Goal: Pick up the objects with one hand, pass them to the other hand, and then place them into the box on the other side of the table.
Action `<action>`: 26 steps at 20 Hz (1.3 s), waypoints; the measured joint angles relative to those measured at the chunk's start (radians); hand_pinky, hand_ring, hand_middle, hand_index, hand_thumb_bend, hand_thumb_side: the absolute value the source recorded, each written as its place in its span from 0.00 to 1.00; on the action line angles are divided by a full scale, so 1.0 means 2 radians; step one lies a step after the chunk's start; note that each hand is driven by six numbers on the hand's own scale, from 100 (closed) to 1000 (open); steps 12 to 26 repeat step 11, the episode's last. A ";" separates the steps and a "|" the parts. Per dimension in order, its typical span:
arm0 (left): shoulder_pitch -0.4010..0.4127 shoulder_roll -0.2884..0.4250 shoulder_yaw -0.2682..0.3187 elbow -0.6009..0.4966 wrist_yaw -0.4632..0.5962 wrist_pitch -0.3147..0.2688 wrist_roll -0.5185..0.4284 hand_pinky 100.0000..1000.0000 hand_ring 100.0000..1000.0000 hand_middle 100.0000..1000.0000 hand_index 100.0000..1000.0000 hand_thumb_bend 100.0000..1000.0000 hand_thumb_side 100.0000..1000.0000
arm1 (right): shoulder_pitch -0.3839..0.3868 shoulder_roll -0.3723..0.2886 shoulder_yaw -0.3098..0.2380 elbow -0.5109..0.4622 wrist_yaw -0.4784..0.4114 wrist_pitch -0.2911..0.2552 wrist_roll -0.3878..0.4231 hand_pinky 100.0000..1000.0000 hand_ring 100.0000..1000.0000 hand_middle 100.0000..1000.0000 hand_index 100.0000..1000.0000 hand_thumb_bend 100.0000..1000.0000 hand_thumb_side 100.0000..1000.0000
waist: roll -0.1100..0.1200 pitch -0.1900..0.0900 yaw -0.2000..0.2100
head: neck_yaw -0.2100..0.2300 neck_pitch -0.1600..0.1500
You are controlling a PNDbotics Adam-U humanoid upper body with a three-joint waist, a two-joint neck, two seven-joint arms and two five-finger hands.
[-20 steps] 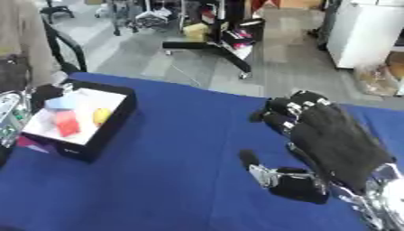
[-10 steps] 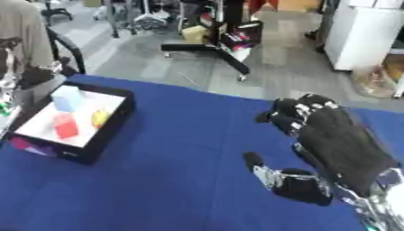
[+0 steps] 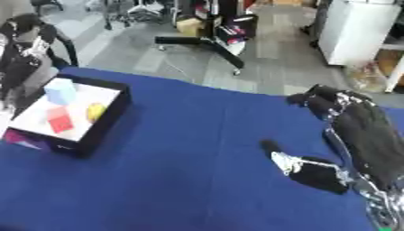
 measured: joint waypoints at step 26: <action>0.078 -0.114 -0.004 -0.092 0.042 -0.023 -0.014 0.72 0.89 0.76 0.84 0.39 0.67 | 0.068 0.048 -0.044 0.023 -0.120 0.041 -0.146 0.57 0.69 0.68 0.74 0.46 0.47 | -0.002 0.002 -0.015 | -0.035 0.044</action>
